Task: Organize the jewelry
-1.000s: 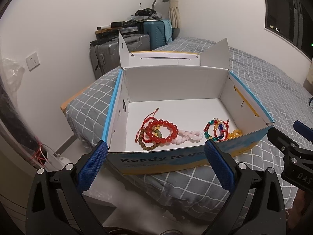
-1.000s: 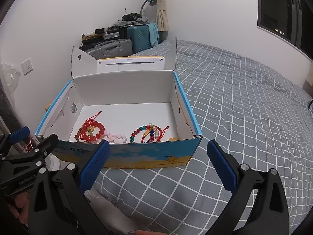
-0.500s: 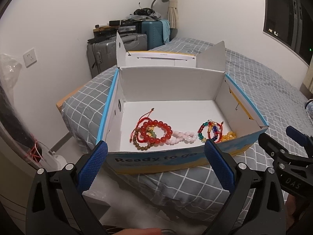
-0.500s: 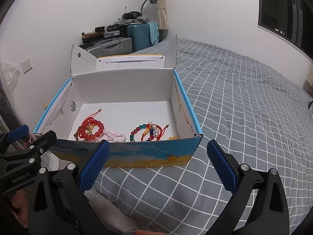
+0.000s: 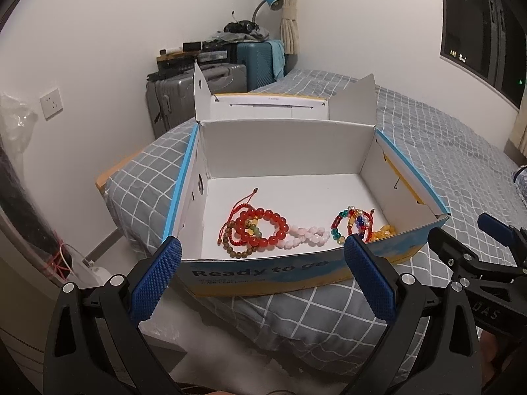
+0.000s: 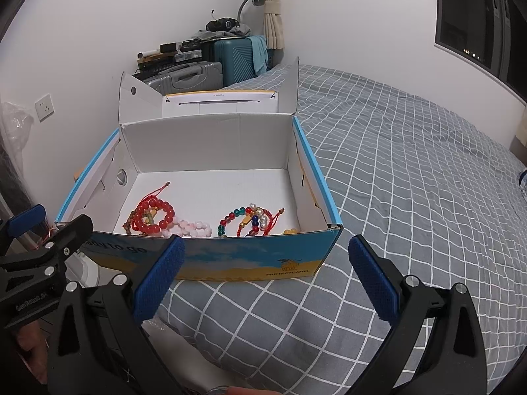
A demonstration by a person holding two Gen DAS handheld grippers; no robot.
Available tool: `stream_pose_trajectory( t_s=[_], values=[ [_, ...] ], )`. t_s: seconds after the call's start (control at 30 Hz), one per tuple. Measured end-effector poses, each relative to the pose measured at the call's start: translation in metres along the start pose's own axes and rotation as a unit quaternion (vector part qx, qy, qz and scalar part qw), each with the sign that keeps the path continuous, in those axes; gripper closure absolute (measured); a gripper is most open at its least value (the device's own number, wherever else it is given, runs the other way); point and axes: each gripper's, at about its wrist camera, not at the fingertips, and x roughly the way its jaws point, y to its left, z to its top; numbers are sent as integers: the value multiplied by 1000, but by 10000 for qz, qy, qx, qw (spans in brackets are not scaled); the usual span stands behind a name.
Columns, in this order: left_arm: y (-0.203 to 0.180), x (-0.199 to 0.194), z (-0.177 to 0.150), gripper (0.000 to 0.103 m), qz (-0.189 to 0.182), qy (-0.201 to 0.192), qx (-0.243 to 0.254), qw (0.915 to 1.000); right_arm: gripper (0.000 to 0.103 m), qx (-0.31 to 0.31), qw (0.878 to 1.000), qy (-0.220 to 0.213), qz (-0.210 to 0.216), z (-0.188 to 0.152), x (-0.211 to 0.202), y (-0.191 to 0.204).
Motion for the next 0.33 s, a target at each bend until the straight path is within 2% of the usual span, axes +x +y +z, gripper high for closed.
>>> stream_pose_trajectory(
  t_s=[0.33],
  values=[
    [0, 2, 0, 6, 3, 69, -17, 10000, 8, 9, 10000, -17, 2, -2, 1, -1]
  ],
)
